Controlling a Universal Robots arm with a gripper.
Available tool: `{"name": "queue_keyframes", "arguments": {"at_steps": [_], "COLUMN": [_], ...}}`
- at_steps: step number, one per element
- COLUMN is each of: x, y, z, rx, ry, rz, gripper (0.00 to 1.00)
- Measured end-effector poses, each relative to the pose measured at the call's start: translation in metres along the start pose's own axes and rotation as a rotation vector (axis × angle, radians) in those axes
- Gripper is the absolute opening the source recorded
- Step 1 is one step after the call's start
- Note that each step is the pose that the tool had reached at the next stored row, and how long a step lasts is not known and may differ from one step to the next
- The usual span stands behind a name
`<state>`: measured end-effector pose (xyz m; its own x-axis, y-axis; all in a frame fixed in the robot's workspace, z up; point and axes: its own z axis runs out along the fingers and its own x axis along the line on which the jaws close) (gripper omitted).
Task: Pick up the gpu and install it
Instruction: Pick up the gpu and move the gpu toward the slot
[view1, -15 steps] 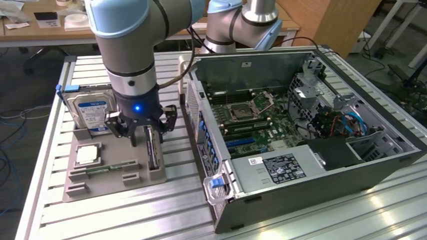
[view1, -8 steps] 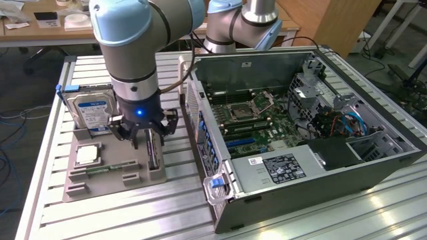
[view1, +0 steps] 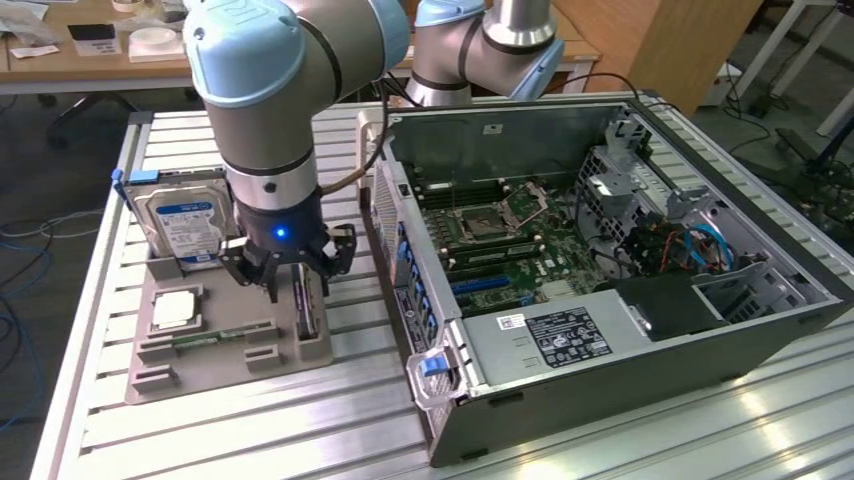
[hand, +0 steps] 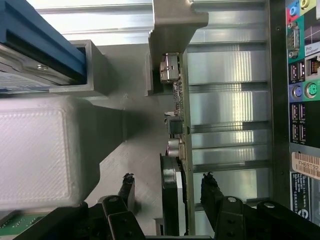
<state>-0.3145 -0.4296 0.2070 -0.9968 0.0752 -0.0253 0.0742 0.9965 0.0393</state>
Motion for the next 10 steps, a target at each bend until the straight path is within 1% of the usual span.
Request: {"name": "queue_keyframes", "arguments": {"at_steps": [10], "x": [-0.0007], "y": [0.0002], "z": [-0.0009], "rx": [0.0007], "ry": [0.0001], "rz": [-0.001], "gripper": [0.65]}}
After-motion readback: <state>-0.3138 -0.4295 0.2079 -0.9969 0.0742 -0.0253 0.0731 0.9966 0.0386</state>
